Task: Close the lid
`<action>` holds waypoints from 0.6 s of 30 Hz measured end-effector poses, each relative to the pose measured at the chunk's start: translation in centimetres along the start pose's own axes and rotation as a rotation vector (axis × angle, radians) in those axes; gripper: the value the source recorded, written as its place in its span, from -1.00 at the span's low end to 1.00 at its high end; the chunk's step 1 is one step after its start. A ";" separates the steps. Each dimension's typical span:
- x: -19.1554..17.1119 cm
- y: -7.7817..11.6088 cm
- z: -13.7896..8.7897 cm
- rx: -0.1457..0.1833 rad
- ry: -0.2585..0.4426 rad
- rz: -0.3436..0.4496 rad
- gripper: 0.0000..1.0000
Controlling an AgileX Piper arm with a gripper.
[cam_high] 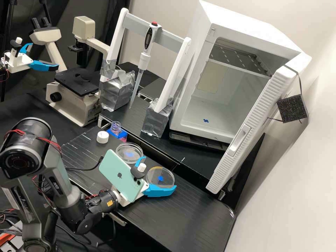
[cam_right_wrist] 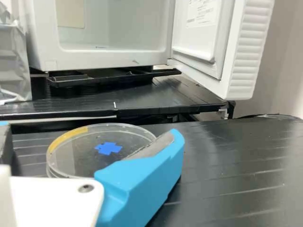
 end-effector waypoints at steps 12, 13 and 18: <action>0.0 0.0 0.0 0.004 0.005 0.004 -1.00; 0.0 0.0 0.0 0.004 0.005 0.004 -1.00; 0.0 0.0 0.0 0.004 0.005 0.004 -1.00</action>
